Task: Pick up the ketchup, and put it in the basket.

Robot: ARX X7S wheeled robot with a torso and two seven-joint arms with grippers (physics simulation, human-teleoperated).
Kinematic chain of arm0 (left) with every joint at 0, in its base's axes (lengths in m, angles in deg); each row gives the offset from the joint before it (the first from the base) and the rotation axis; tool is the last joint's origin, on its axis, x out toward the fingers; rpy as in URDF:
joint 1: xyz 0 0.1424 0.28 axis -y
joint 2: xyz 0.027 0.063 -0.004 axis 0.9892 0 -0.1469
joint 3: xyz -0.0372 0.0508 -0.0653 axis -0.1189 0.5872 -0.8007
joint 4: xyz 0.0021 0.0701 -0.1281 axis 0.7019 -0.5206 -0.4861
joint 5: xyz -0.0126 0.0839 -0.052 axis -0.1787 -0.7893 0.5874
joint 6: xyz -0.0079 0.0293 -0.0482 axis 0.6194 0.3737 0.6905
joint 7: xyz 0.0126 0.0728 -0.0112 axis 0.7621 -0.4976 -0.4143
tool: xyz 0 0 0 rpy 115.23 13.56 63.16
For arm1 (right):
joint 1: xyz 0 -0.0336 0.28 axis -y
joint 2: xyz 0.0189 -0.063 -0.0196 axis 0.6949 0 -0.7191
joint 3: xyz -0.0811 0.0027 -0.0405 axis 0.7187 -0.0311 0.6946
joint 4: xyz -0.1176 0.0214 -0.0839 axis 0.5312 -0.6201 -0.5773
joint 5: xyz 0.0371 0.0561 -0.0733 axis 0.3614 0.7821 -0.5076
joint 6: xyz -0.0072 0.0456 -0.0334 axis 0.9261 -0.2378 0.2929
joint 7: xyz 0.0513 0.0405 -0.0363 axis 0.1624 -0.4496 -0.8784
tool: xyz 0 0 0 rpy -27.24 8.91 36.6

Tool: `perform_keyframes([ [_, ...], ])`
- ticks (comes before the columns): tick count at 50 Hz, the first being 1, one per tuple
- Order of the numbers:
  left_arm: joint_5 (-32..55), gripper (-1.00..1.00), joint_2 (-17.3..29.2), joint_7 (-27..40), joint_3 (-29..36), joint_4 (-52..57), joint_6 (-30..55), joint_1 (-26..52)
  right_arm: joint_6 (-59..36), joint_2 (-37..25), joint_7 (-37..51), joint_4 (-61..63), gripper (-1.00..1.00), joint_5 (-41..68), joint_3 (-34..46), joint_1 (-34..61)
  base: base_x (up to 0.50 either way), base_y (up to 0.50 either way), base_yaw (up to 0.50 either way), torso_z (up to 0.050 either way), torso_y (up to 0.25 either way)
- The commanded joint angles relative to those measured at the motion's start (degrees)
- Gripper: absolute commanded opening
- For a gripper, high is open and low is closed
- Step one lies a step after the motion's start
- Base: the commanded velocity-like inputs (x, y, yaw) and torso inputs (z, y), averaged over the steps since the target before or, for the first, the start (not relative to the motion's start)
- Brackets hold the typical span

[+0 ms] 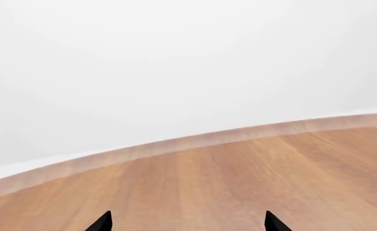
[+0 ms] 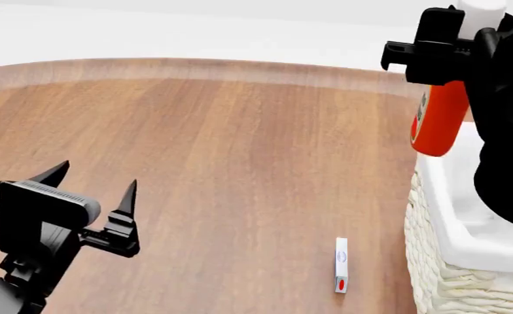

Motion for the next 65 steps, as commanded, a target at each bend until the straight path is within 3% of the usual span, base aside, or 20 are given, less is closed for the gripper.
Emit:
perform_keyframes([
  [1, 0.1, 1.00, 1.9, 2.2, -0.8, 3.3, -0.7, -2.6, -1.3, -3.7, 0.7, 0.8, -1.00, -0.7, -1.6, 0.0, 0.00, 0.00, 0.00, 0.000, 0.000],
  [26, -1.2, 1.00, 3.6, 3.3, -1.3, 4.1, -4.2, -6.0, 6.2, -6.7, -2.8, -4.7, -1.00, -7.1, -1.0, -6.3, 0.00, 0.00, 0.00, 0.000, 0.000],
  [65, 0.8, 1.00, 6.4, 2.8, -2.9, 7.4, -6.0, -9.1, 25.5, -0.7, -12.5, -26.9, -1.00, -13.9, -2.4, -11.2, 0.00, 0.00, 0.00, 0.000, 0.000],
])
